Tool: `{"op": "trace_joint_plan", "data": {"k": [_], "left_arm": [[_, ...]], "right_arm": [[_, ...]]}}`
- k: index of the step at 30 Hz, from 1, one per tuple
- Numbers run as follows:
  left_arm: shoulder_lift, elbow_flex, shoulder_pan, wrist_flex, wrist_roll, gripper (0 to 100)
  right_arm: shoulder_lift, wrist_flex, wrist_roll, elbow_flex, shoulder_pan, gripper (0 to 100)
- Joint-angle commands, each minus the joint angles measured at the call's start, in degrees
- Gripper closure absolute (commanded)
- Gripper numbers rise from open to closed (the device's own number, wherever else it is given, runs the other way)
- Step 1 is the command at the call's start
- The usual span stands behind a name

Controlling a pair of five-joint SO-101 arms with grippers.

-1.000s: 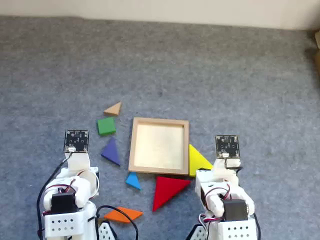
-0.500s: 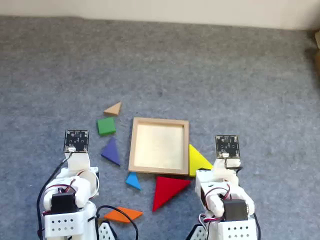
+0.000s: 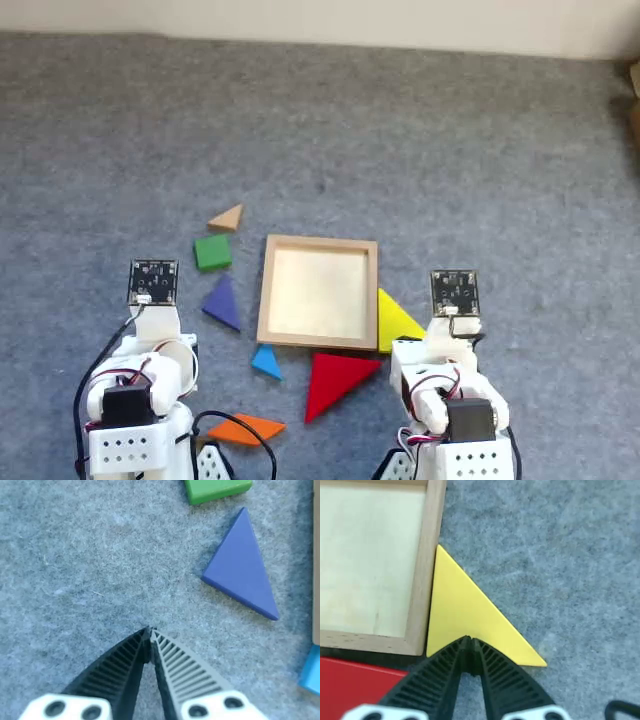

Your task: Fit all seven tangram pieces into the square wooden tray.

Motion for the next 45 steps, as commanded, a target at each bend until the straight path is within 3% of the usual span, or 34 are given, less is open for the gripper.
{"op": "trace_joint_plan", "data": {"k": [1,26,33,45], "left_arm": [[-2.9,1.1,-0.9,0.4,-0.2,99],[-2.9,1.1,-0.9,0.4,-0.2,99],[-2.9,1.1,-0.9,0.4,-0.2,99],[-2.9,1.1,-0.9,0.4,-0.2,99]], "right_arm": [[-0.7,0.3,-0.4,8.7,0.7,98.9],[-0.7,0.0,-0.4,8.0,0.7,98.9],[-0.7,0.5,-0.6,-8.7,5.5,99.3],[-0.7,0.0,-0.4,-27.3,3.7,99.3]]}}
